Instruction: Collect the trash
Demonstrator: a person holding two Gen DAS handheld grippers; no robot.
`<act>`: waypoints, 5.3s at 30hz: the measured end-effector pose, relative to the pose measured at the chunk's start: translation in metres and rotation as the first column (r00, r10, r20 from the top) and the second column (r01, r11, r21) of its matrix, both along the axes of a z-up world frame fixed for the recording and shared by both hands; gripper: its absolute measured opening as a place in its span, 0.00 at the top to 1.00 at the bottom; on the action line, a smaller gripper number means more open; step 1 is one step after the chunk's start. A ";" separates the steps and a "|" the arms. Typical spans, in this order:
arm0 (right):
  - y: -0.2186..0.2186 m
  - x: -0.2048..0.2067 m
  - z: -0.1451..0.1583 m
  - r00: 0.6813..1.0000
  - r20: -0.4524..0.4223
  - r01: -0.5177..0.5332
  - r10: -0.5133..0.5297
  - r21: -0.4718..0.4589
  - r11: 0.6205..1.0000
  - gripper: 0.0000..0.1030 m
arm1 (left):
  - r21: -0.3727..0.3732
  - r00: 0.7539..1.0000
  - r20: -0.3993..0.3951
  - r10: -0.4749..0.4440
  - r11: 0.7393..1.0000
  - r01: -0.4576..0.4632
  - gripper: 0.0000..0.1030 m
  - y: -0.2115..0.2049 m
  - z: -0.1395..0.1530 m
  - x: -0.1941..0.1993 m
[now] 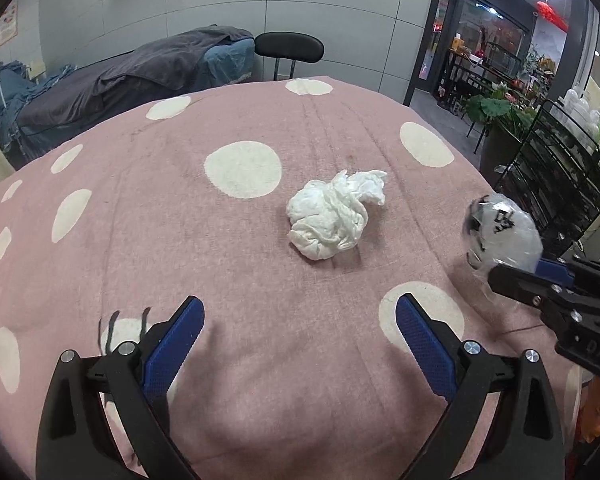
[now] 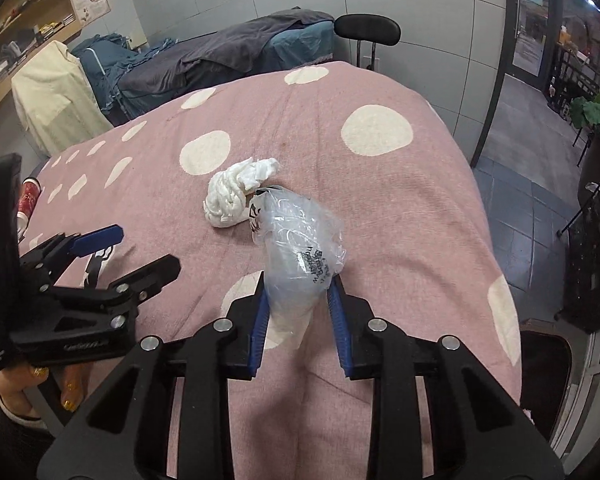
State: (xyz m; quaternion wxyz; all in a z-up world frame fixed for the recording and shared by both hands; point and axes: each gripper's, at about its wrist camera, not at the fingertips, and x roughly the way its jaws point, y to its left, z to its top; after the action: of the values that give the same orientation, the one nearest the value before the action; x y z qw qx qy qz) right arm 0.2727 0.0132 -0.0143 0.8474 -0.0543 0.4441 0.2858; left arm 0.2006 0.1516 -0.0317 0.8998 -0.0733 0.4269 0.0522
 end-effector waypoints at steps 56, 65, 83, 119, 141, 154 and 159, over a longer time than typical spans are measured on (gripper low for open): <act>-0.191 -0.064 -0.016 0.928 0.004 0.367 -0.372 0.148 0.918 0.72 | -0.053 0.971 0.145 -0.191 0.978 0.201 0.71 -0.131 0.037 -0.046; -0.241 -0.060 -0.051 0.876 -0.060 0.482 -0.479 0.092 0.871 0.72 | -0.069 0.947 0.134 -0.293 0.950 0.304 0.71 -0.172 0.034 -0.046; -0.305 -0.030 -0.162 0.753 -0.246 0.613 -0.611 -0.075 0.786 0.71 | -0.045 0.895 0.112 -0.431 0.898 0.438 0.71 -0.228 0.027 -0.051; -0.357 -0.089 -0.192 0.618 -0.284 0.735 -0.733 -0.122 0.667 0.47 | -0.121 0.716 -0.146 -0.682 0.731 0.671 0.71 -0.353 -0.044 -0.016; -0.373 -0.097 -0.195 0.579 -0.286 0.766 -0.763 -0.129 0.630 0.43 | -0.111 0.690 -0.189 -0.699 0.713 0.692 0.24 -0.365 -0.062 -0.013; -0.364 -0.104 -0.168 0.598 -0.214 0.772 -0.772 -0.106 0.627 0.33 | -0.041 0.735 -0.020 -0.678 0.735 0.677 0.14 -0.342 -0.019 -0.050; -0.351 -0.107 -0.151 0.629 -0.171 0.758 -0.759 -0.082 0.647 0.32 | -0.027 0.761 0.046 -0.648 0.760 0.649 0.12 -0.319 -0.002 -0.064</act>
State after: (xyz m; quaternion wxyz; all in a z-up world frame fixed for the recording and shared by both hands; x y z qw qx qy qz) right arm 0.1661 -0.3381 -0.1656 0.8426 0.1639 0.5045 -0.0934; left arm 0.1363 -0.1675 -0.0336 0.8677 0.0592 0.4118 -0.2720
